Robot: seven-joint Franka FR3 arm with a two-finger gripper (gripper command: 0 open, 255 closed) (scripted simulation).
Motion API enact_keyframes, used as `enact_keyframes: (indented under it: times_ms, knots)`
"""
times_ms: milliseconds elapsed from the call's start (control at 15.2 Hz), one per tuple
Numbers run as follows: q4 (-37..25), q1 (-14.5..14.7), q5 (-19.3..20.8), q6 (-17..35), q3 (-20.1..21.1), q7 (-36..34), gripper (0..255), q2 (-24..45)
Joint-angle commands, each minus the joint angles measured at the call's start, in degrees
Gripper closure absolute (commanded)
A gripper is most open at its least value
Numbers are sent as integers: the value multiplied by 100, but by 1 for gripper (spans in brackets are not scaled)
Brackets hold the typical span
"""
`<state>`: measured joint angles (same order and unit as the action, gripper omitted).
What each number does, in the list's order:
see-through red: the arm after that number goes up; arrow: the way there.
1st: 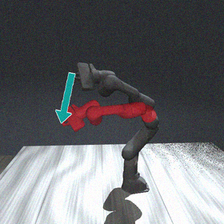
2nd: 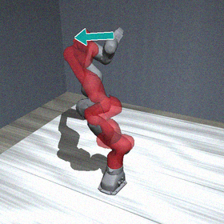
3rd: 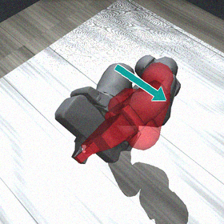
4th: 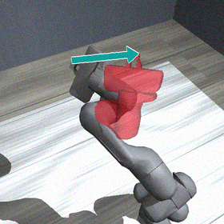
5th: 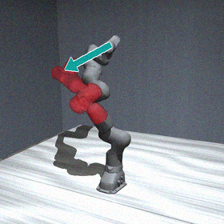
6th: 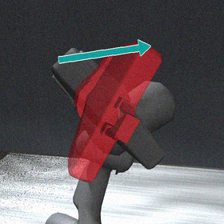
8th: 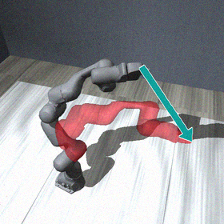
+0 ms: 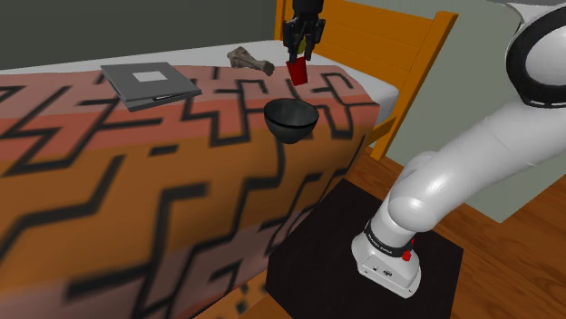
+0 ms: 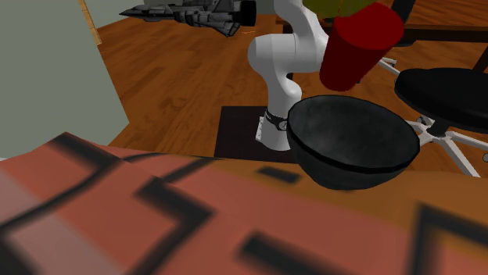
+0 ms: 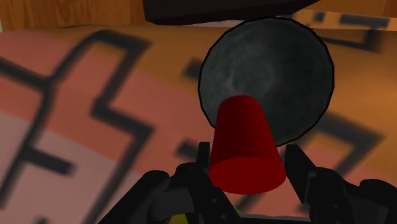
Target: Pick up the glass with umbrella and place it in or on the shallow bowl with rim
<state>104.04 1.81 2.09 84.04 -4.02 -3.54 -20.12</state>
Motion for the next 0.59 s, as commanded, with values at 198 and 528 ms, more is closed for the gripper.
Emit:
enact_keyframes:
  times_ms: [198, 528]
  knots:
    - [632, 188, -157, -123, 452, -632, 255, -740]
    - [1146, 187, -159, 252, 453, -635, 255, -879]
